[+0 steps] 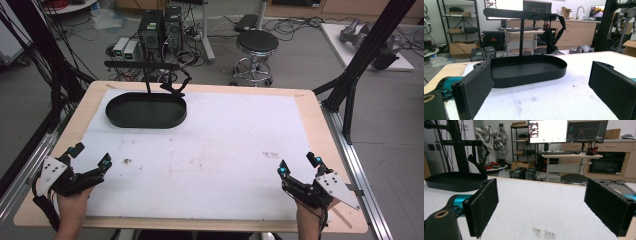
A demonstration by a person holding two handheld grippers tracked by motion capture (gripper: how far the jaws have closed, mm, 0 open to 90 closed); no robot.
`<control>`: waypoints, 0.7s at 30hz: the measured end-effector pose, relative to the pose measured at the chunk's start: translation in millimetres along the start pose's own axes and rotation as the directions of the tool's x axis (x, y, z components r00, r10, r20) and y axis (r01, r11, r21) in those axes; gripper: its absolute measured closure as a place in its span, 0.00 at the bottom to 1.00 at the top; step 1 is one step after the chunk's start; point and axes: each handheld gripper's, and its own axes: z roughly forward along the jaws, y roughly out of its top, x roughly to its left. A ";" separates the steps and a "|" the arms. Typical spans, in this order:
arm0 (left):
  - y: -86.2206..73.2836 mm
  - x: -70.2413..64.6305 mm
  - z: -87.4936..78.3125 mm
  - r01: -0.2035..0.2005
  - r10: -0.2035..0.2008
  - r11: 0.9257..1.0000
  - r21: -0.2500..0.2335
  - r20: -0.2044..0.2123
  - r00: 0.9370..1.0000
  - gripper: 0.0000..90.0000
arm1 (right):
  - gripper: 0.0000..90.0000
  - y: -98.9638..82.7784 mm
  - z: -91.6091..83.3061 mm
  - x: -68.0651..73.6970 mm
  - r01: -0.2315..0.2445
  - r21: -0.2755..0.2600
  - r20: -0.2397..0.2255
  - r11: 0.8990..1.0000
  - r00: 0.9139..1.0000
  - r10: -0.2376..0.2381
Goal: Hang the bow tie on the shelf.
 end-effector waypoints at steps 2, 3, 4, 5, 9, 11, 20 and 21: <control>0.2 0.1 0.8 0.001 -0.001 1.000 -0.001 0.002 1.000 0.07 | 0.13 -0.5 -1.2 -0.5 0.007 0.001 -0.001 1.000 1.000 -0.007; 0.3 0.0 1.3 0.002 -0.002 1.000 -0.003 0.002 1.000 0.07 | 0.13 -0.7 -1.9 -0.4 0.002 0.001 0.004 1.000 1.000 -0.002; 0.4 -0.3 1.9 0.004 -0.004 1.000 -0.006 0.003 1.000 0.07 | 0.13 -0.7 -1.9 -0.4 0.002 0.001 0.004 1.000 1.000 -0.002; 0.4 -0.4 2.5 0.002 -0.002 1.000 -0.007 0.003 1.000 0.07 | 0.13 -0.8 -3.2 -1.5 0.006 0.000 0.004 1.000 1.000 -0.006; -0.2 -1.8 5.0 0.004 -0.003 1.000 -0.010 0.007 1.000 0.07 | 0.13 -1.6 -6.4 -3.7 0.000 -0.004 0.007 1.000 1.000 0.000; -0.2 -2.6 5.8 0.002 -0.001 1.000 -0.009 0.010 1.000 0.07 | 0.13 -1.7 -6.8 -4.0 -0.001 -0.007 0.003 1.000 1.000 0.001; 0.1 -4.0 6.0 -0.003 0.003 1.000 -0.012 0.011 1.000 0.07 | 0.13 -1.6 -7.8 -3.5 0.020 -0.017 -0.006 1.000 1.000 -0.020; 0.2 -4.1 6.0 -0.003 0.003 1.000 -0.013 0.012 1.000 0.07 | 0.13 -1.6 -8.0 -3.5 0.018 -0.017 -0.005 1.000 1.000 -0.018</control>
